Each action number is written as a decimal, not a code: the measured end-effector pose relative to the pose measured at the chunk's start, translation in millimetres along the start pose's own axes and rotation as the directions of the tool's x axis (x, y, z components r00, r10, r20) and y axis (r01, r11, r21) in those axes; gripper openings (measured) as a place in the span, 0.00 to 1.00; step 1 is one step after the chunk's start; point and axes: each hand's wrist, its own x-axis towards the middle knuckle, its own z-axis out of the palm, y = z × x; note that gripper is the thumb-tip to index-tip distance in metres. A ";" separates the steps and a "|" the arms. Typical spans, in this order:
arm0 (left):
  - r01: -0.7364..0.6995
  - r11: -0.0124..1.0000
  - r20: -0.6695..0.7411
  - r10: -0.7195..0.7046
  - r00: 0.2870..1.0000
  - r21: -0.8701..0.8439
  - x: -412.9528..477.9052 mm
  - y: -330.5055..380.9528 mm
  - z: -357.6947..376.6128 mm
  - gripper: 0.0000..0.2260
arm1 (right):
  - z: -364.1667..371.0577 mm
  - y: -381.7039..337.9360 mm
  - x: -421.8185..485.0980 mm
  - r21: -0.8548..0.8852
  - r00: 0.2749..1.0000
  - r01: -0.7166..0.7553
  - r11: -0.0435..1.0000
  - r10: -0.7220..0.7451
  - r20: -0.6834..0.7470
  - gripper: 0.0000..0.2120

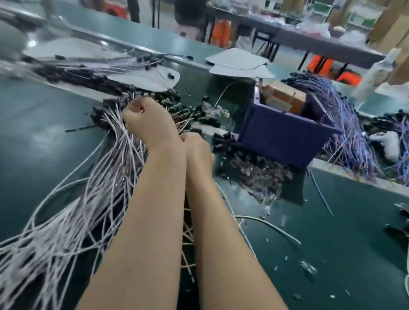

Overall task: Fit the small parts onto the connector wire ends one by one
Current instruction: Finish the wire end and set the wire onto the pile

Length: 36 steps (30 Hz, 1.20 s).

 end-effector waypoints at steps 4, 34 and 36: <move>-0.014 0.999 -0.006 0.013 1.000 -0.044 -3.5 -2.1 2.5 0.04 | -18.3 0.8 2.8 0.204 0.995 0.014 0.979 0.007 -0.099 0.10; -0.643 0.647 0.879 -0.090 0.468 0.409 -123.8 -76.1 52.1 0.06 | -189.8 159.7 -54.8 0.943 0.867 0.147 0.300 0.419 -0.269 0.10; -0.574 0.702 0.845 -0.073 0.530 0.421 -118.0 -79.5 51.4 0.07 | -185.5 158.0 -52.6 0.942 0.905 0.056 0.330 0.381 -0.188 0.09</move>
